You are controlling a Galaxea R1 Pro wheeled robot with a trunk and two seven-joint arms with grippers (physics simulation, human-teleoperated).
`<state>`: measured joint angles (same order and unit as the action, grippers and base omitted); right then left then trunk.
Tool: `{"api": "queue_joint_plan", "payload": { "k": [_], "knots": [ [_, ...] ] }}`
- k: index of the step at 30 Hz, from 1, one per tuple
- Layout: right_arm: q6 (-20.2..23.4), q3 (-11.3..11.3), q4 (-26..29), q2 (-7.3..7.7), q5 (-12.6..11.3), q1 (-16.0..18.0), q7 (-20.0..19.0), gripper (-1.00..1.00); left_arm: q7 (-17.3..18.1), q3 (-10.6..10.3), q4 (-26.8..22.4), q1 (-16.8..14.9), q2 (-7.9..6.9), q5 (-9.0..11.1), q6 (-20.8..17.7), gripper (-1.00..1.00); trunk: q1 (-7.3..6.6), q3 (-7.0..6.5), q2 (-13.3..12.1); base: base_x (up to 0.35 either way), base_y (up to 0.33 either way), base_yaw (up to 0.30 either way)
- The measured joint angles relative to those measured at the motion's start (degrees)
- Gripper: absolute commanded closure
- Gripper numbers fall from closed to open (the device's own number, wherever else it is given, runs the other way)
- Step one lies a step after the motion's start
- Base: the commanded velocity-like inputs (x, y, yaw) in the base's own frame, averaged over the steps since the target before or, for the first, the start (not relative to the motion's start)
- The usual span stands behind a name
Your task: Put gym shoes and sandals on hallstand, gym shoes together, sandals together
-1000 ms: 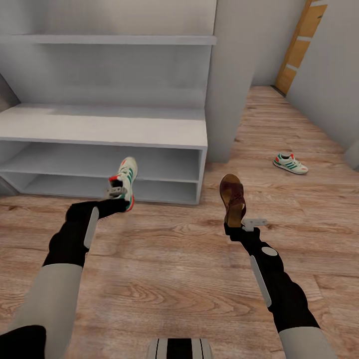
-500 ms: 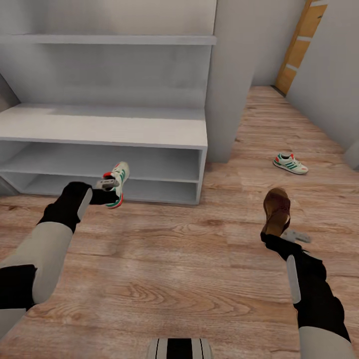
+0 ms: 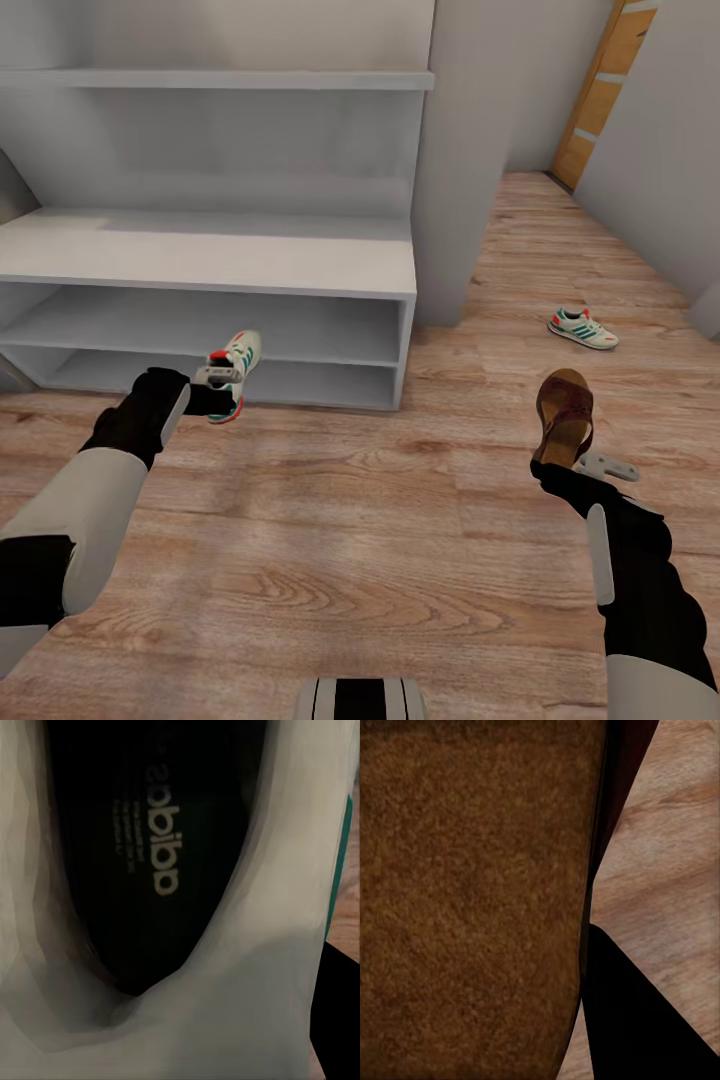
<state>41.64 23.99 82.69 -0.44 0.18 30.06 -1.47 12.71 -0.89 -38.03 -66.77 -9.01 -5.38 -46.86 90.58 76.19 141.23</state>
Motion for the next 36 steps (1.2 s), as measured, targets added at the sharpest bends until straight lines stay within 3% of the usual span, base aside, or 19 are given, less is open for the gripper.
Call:
{"api": "queue_joint_plan", "payload": {
  "k": [19, 36],
  "knots": [
    [0.02, 0.00, -0.08, 0.00, 0.09, 0.00, 0.01, 1.00, 0.08, 0.31, -0.12, 0.24, -2.05, -0.03, 0.10, 1.00, 0.00, 0.00, 0.00, 0.104, 0.070, 0.000],
    [0.00, 0.00, -0.08, 0.00, 0.08, 0.00, 0.00, 1.00, 0.08, 0.37, -0.11, 0.24, -2.07, 0.45, 0.10, 1.00, 0.00, 0.00, 0.00, 0.138, 0.127, 0.000]
  ]
}}
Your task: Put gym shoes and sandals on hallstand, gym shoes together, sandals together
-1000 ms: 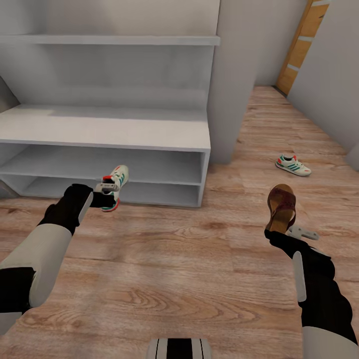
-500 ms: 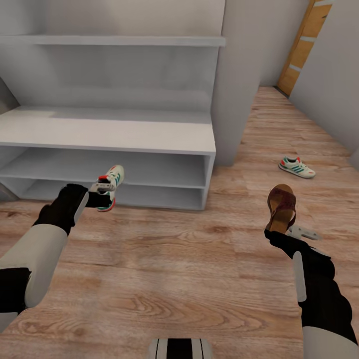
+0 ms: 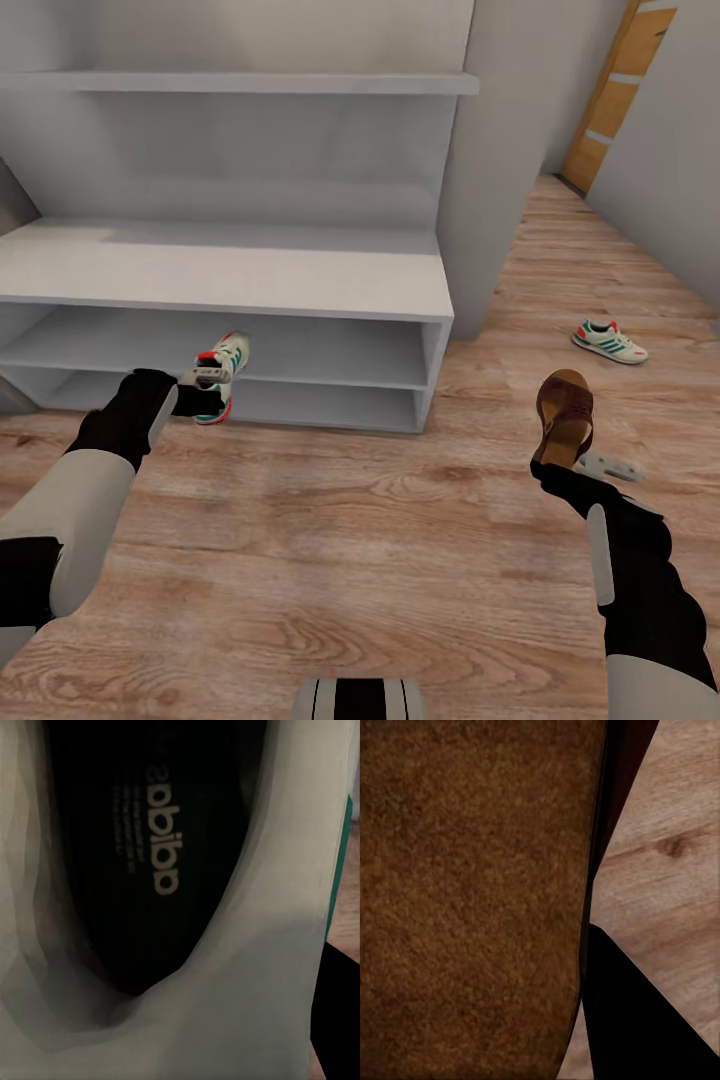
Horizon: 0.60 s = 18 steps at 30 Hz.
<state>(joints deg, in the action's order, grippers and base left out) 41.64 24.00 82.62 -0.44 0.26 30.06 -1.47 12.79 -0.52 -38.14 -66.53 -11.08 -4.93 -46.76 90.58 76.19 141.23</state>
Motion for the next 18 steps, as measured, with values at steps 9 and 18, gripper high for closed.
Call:
{"api": "queue_joint_plan", "payload": {
  "k": [9, 18],
  "knots": [
    [0.02, 0.04, 0.00, 0.00, 0.01, 0.00, 0.00, 1.00, 0.04, -0.01, 0.00, 0.00, 0.08, 0.25, 0.00, 1.00, 0.00, 0.00, 0.00, 0.092, 0.014, 0.000],
    [0.02, 0.09, 0.00, 0.00, 0.00, 0.00, 0.00, 1.00, -0.24, -0.22, 0.00, 0.00, 0.24, 0.12, 0.00, 1.00, 0.00, 0.00, 0.00, 0.118, 0.000, 0.000]
  ]
}}
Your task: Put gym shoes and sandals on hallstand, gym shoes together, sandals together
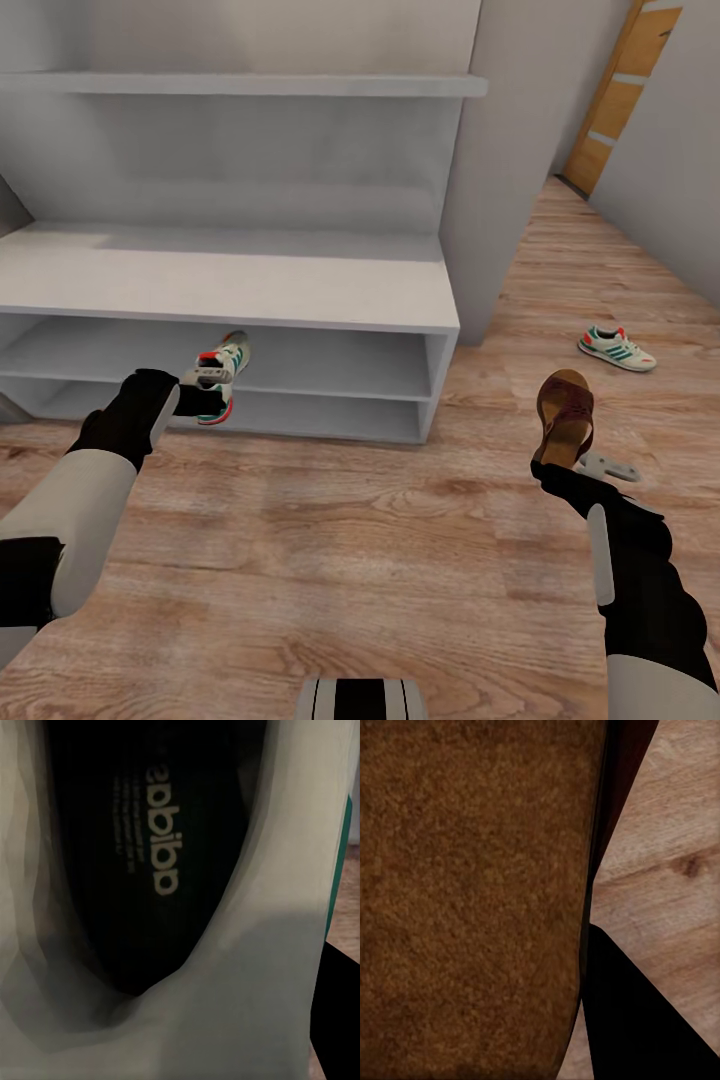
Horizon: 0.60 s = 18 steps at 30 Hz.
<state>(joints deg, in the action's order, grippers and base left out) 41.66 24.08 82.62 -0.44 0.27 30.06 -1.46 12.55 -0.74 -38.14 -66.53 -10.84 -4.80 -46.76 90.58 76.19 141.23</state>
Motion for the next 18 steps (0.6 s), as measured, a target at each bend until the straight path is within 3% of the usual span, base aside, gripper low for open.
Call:
{"api": "queue_joint_plan", "payload": {
  "k": [7, 18],
  "knots": [
    [0.00, 0.03, 0.00, 0.00, -0.01, 0.00, 0.00, 1.00, -0.16, -0.05, 0.00, 0.03, 0.19, -0.27, 0.00, 1.00, 0.00, 0.00, 0.00, 0.015, -0.015, 0.000],
    [0.00, 0.09, 0.00, 0.00, -0.01, 0.00, 0.00, 1.00, -0.22, -0.15, 0.00, 0.44, 0.29, -0.52, 0.00, 1.00, 0.00, 0.00, 0.00, 0.090, -0.164, 0.000]
  ]
}}
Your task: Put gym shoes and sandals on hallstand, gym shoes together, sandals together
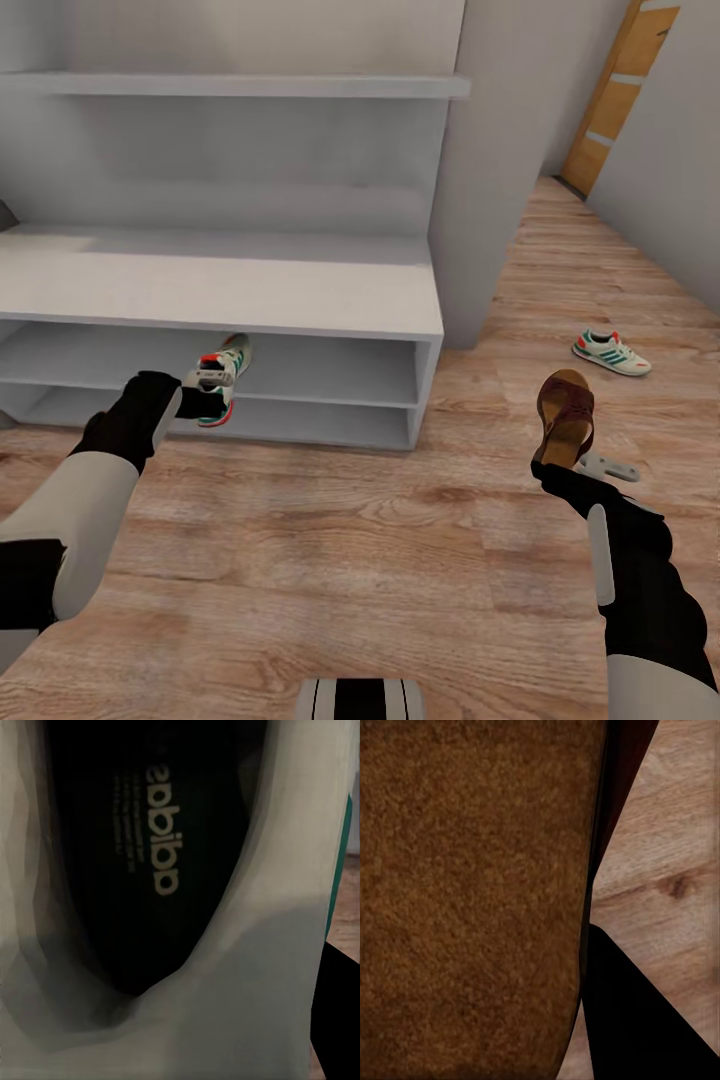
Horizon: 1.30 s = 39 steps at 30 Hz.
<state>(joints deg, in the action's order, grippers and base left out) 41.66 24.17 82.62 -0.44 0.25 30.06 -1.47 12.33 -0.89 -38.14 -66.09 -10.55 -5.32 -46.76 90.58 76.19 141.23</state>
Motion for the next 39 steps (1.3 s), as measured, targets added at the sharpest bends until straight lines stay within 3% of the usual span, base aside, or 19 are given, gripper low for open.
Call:
{"api": "queue_joint_plan", "payload": {
  "k": [23, 39],
  "knots": [
    [0.00, 0.02, 0.00, 0.00, 0.00, 0.00, 0.00, 1.00, 0.06, -0.07, 0.44, 1.60, 0.00, -0.04, 0.15, 1.00, 0.00, 0.00, 0.00, 0.003, -0.003, 0.000],
    [0.00, 0.09, 0.00, 0.00, -0.02, 0.00, 0.00, 1.00, -0.03, -0.08, 0.07, 1.73, 0.09, -0.12, 0.44, 1.00, 0.00, 0.00, 0.00, 0.122, -0.023, 0.000]
  ]
}}
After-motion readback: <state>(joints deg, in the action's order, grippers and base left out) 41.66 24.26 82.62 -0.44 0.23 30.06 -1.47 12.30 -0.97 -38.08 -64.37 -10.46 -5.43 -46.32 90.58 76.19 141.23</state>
